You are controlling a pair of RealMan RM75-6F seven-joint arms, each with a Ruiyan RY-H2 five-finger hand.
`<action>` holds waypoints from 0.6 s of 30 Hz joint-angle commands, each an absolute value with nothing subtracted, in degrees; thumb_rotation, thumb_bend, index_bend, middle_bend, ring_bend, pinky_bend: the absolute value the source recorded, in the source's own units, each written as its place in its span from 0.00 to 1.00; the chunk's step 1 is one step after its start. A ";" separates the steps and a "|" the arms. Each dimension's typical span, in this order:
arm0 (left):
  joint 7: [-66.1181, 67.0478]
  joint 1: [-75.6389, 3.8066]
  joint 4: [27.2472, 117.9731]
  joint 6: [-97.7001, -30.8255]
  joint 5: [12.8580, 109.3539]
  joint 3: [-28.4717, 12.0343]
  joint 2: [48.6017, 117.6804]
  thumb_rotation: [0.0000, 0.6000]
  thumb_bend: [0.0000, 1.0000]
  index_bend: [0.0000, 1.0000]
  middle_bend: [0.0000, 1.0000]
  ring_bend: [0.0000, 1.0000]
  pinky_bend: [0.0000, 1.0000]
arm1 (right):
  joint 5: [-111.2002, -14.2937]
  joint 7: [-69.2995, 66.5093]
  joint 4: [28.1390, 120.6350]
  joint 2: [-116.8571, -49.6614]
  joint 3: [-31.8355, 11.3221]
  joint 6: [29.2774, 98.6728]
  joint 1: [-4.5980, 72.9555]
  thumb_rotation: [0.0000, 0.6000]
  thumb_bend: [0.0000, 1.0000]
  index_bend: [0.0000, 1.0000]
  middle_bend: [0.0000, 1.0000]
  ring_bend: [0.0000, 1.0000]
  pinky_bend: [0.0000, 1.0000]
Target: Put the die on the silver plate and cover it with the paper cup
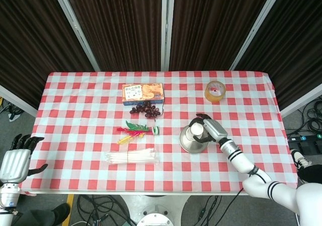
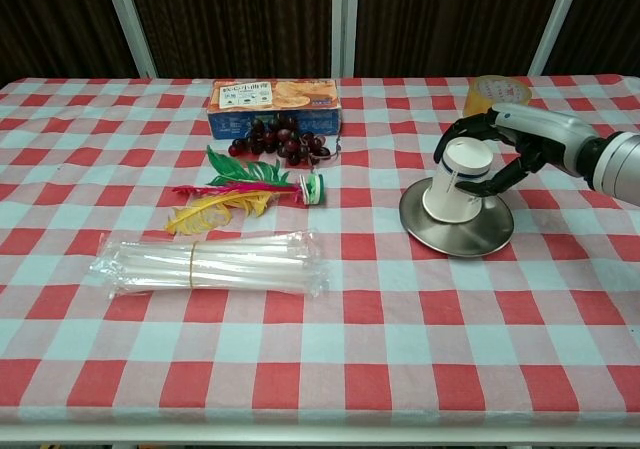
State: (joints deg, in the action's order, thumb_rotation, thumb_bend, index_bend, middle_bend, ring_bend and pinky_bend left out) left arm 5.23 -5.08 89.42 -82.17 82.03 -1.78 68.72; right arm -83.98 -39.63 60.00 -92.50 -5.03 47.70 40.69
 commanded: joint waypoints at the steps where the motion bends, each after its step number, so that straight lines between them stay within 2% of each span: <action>1: 5.24 -5.05 89.40 -82.15 81.97 -1.78 68.74 1.00 0.03 0.23 0.22 0.12 0.08 | -86.69 -40.92 62.37 -91.62 -3.16 48.54 40.75 1.00 0.33 0.57 0.28 0.07 0.04; 5: 5.10 -5.03 89.30 -82.19 82.09 -1.76 68.72 1.00 0.03 0.23 0.22 0.12 0.08 | -89.15 -41.72 64.34 -90.17 -1.16 49.82 40.49 1.00 0.33 0.57 0.28 0.07 0.03; 13: 4.90 -4.90 89.22 -82.44 82.22 -1.78 68.70 1.00 0.03 0.23 0.22 0.12 0.08 | -85.18 -44.38 58.09 -93.32 -4.28 48.98 41.05 1.00 0.33 0.57 0.28 0.07 0.03; 18: 5.18 -4.92 89.33 -82.21 82.06 -1.75 68.67 1.00 0.03 0.23 0.22 0.12 0.08 | -89.72 -46.95 61.25 -91.75 -1.05 50.86 41.01 1.00 0.33 0.57 0.28 0.07 0.03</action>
State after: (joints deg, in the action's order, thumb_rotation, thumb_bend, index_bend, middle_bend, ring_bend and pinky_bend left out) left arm 5.17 -4.91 89.32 -82.22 82.06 -1.75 68.67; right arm -87.86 -45.89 59.71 -92.49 -2.54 50.08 40.95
